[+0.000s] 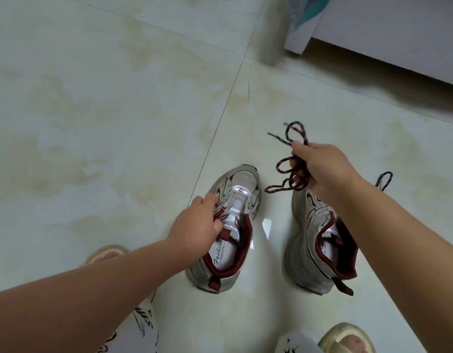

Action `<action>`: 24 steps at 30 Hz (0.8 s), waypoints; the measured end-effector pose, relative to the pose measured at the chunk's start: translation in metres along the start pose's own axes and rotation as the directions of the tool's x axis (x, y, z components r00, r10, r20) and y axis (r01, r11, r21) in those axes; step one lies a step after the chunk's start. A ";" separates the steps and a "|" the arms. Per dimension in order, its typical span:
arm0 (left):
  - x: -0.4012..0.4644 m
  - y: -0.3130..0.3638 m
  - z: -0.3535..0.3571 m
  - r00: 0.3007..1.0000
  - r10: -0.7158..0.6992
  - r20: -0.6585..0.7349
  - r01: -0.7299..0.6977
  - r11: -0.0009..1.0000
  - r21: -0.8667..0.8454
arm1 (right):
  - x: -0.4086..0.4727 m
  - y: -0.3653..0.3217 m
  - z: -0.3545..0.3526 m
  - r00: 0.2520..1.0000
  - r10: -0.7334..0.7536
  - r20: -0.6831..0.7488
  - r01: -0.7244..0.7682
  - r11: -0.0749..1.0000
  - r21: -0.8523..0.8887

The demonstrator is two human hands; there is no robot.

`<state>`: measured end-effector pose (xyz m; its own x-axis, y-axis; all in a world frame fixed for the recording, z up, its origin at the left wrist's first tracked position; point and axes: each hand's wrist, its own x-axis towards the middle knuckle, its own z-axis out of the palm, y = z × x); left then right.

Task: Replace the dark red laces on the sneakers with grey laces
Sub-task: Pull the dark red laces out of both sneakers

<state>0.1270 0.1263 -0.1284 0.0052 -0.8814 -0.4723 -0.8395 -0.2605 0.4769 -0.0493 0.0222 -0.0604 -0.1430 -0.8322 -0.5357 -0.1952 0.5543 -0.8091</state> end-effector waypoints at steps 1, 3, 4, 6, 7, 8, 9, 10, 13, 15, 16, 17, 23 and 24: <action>0.001 0.002 -0.006 1.000 -0.031 0.006 0.031 0.999 0.020 | -0.005 -0.001 -0.001 0.997 0.045 0.067 -0.044 0.999 -0.006; 0.004 0.012 -0.023 0.998 -0.046 0.036 0.046 0.999 -0.004 | -0.017 -0.004 -0.001 0.982 0.092 0.165 -0.082 0.994 -0.066; 0.005 0.022 -0.035 0.998 -0.018 0.058 0.024 0.993 -0.113 | -0.023 -0.007 -0.001 0.973 0.104 0.206 -0.086 0.992 -0.093; 0.001 0.047 -0.061 0.990 0.116 0.083 -0.077 0.926 -0.369 | -0.038 -0.018 -0.004 0.957 0.101 0.271 -0.059 0.986 -0.158; -0.004 0.062 -0.075 0.979 0.192 0.071 -0.140 0.884 -0.447 | -0.046 -0.025 -0.005 0.950 0.094 0.299 -0.034 0.979 -0.199; -0.012 0.076 -0.087 0.965 0.257 0.053 -0.201 0.853 -0.483 | -0.055 -0.033 -0.007 0.942 0.084 0.324 -0.006 0.972 -0.234; -0.019 0.088 -0.097 0.949 0.314 0.035 -0.258 0.833 -0.490 | -0.063 -0.042 -0.008 0.934 0.072 0.350 0.022 0.966 -0.257; -0.026 0.098 -0.104 0.935 0.355 0.025 -0.300 0.825 -0.479 | -0.072 -0.051 -0.010 0.924 0.064 0.376 0.042 0.962 -0.268; -0.043 0.115 -0.120 0.904 0.426 0.040 -0.356 0.800 -0.482 | -0.102 -0.079 -0.017 0.886 0.071 0.459 0.034 0.975 -0.219; -0.055 0.120 -0.130 0.895 0.446 0.027 -0.367 0.769 -0.523 | -0.122 -0.097 -0.023 0.884 0.063 0.464 0.023 0.984 -0.178; -0.061 0.122 -0.135 0.899 0.437 0.024 -0.358 0.767 -0.532 | -0.132 -0.105 -0.026 0.891 0.049 0.452 0.027 0.987 -0.161; -0.067 0.125 -0.142 0.905 0.425 0.036 -0.340 0.770 -0.540 | -0.141 -0.113 -0.030 0.898 0.030 0.440 0.037 0.989 -0.143; -0.122 0.149 -0.186 0.951 0.303 0.062 -0.175 0.694 -0.698 | -0.205 -0.138 -0.048 0.962 -0.159 0.223 0.215 0.941 -0.260; -0.132 0.154 -0.193 0.956 0.290 0.042 -0.162 0.642 -0.749 | -0.217 -0.138 -0.049 0.955 -0.173 0.240 0.241 0.925 -0.292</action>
<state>0.1024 0.1261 0.1504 -0.2617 -0.9017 -0.3441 -0.1327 -0.3196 0.9382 -0.0388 0.1268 0.1795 0.1305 -0.8935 -0.4296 -0.4987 0.3154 -0.8074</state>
